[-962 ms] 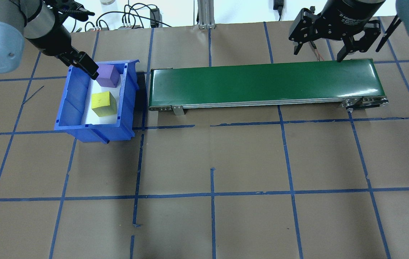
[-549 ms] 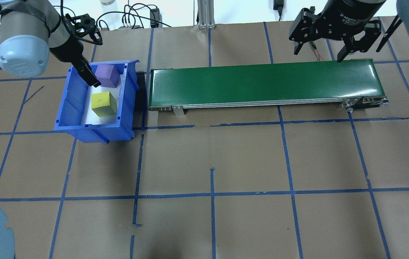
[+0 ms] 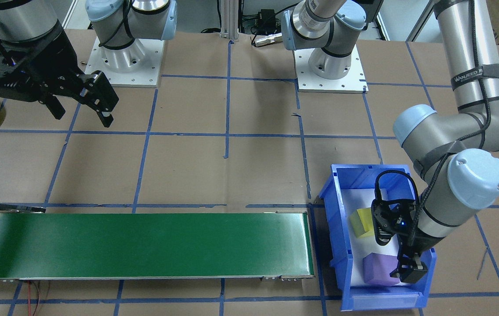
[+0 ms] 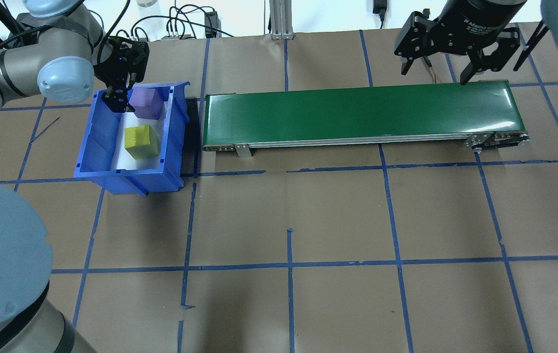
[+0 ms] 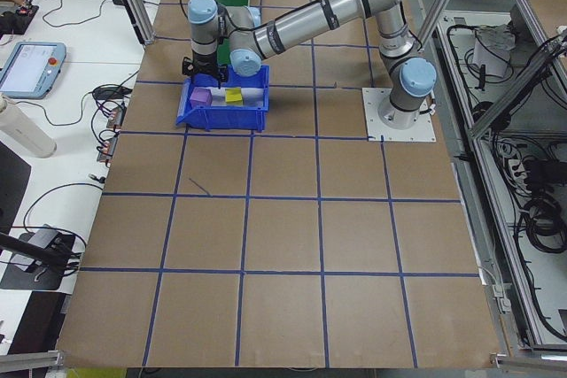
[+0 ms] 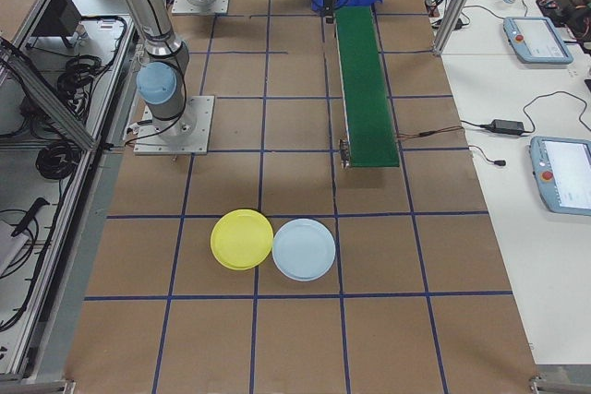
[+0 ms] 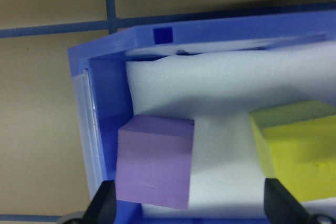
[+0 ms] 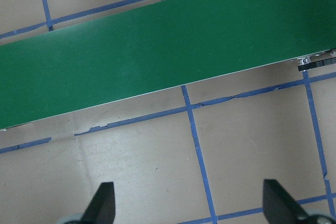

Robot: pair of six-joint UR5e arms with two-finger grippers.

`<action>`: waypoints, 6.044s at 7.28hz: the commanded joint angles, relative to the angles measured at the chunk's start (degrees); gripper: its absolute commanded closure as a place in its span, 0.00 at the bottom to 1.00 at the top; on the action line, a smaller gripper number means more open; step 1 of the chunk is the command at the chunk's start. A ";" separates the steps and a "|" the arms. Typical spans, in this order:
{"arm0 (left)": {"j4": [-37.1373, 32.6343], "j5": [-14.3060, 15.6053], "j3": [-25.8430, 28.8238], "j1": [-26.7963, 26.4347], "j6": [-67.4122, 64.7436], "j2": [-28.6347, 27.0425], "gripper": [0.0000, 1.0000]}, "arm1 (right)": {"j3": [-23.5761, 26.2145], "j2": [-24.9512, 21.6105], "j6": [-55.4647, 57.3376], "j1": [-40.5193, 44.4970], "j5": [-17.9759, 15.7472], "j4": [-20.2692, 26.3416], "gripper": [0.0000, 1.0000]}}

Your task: Move block left to right into plate

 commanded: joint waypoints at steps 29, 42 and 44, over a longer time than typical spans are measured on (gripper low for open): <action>-6.71 -3.96 2.32 -15.19 -13.20 -3.18 0.05 | 0.44 0.09 -0.17 -0.35 -0.04 0.02 0.00; -8.94 -5.36 -10.22 3.79 -16.09 1.67 0.03 | 0.44 0.00 -0.26 -0.35 0.13 0.02 0.00; -8.85 -5.80 -12.09 3.79 -16.37 1.23 0.00 | 1.58 0.09 -0.25 -0.18 3.36 -0.15 0.00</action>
